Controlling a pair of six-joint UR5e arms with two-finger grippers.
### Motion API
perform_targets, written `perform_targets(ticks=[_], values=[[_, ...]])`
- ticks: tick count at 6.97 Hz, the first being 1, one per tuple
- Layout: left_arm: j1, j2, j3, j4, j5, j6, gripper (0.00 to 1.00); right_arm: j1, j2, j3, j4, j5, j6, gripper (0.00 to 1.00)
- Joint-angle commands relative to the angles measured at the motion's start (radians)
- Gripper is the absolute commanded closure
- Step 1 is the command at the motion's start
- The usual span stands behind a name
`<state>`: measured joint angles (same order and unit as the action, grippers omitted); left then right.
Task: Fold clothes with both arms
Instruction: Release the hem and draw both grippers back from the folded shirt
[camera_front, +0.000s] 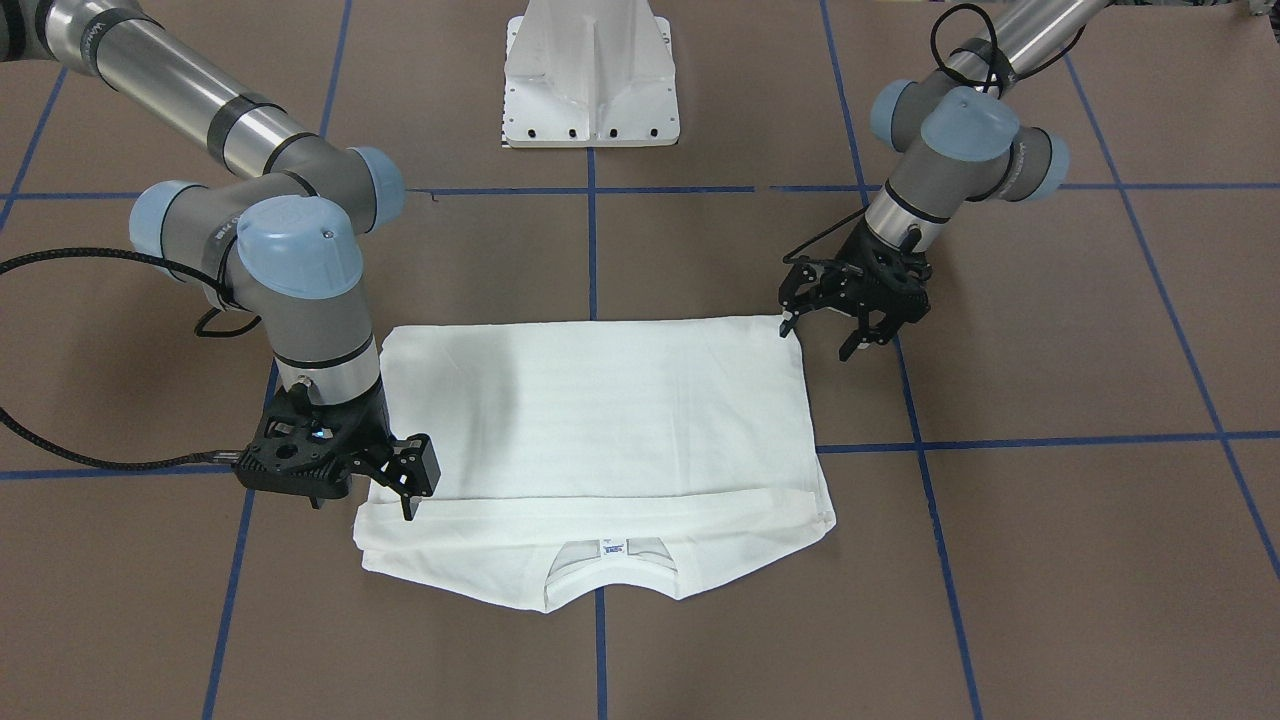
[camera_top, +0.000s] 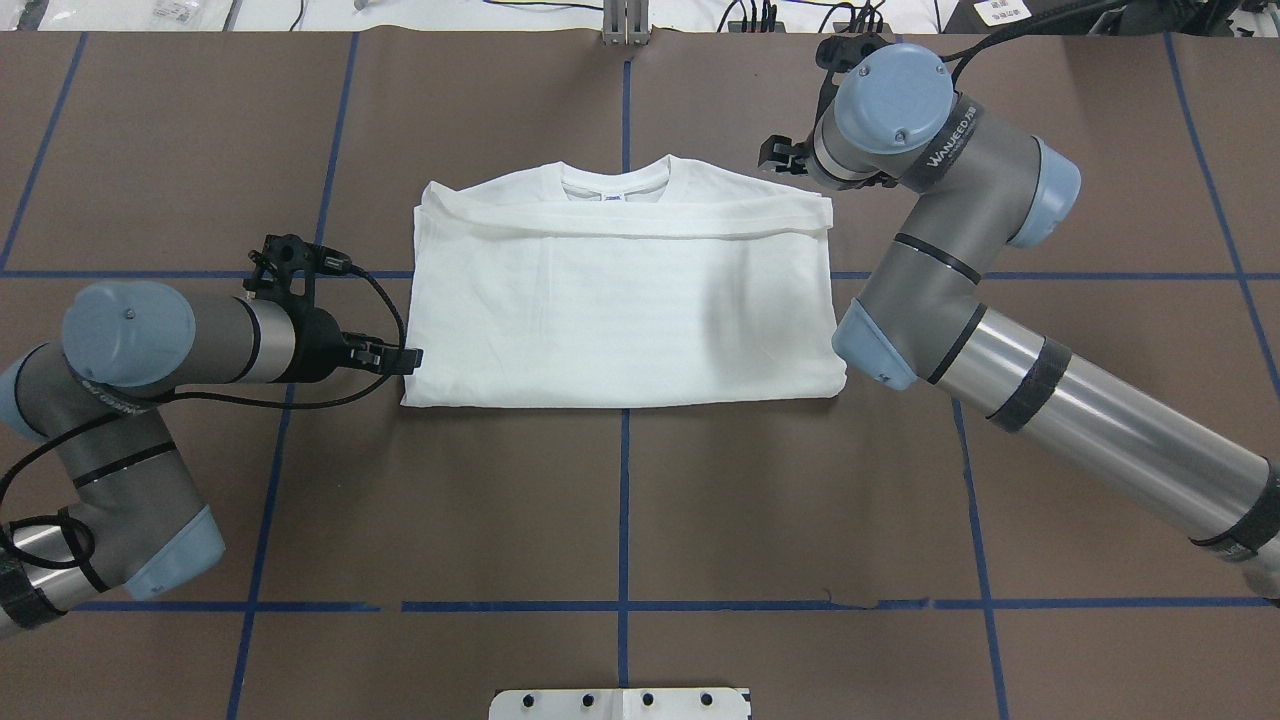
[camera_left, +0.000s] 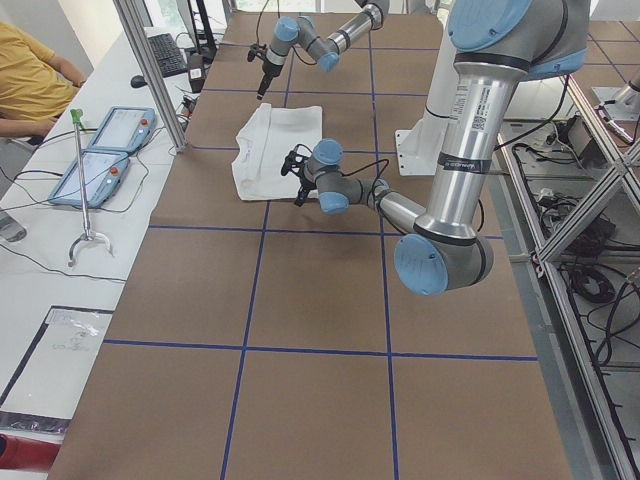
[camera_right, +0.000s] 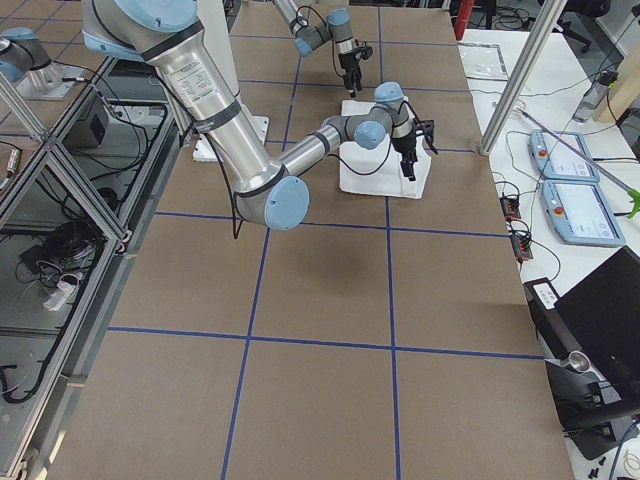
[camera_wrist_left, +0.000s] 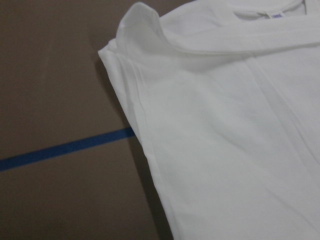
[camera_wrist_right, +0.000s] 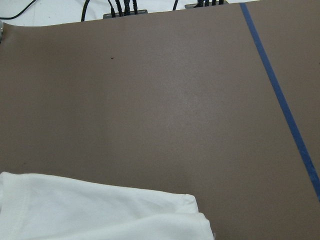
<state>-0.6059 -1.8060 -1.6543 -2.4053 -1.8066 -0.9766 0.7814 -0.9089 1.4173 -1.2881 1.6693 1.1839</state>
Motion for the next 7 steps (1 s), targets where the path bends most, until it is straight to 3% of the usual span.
perform_targets(ticks=[1, 3, 4, 5, 6, 7], values=[[0.038, 0.004, -0.001, -0.009, 0.0, -0.022, 0.39, -0.002, -0.001, 0.0, 0.004, 0.0, 0.0, 0.0], [0.052, -0.001, -0.001, -0.008, 0.0, -0.024, 0.39, -0.002, -0.002, -0.001, 0.004, 0.0, -0.001, 0.0], [0.069, -0.006, -0.001, -0.008, 0.0, -0.03, 0.46, -0.002, -0.001, 0.0, 0.004, 0.001, -0.001, 0.0], [0.072, -0.009, -0.002, -0.009, 0.0, -0.049, 0.88, -0.002, -0.001, -0.001, 0.004, 0.0, -0.001, 0.0], [0.072, -0.012, -0.002, -0.009, 0.0, -0.053, 1.0, -0.002, -0.002, 0.0, 0.004, 0.001, 0.0, 0.0], [0.071, -0.01, -0.005, -0.009, 0.0, -0.05, 1.0, -0.002, -0.002, 0.0, 0.006, 0.0, 0.0, 0.0]])
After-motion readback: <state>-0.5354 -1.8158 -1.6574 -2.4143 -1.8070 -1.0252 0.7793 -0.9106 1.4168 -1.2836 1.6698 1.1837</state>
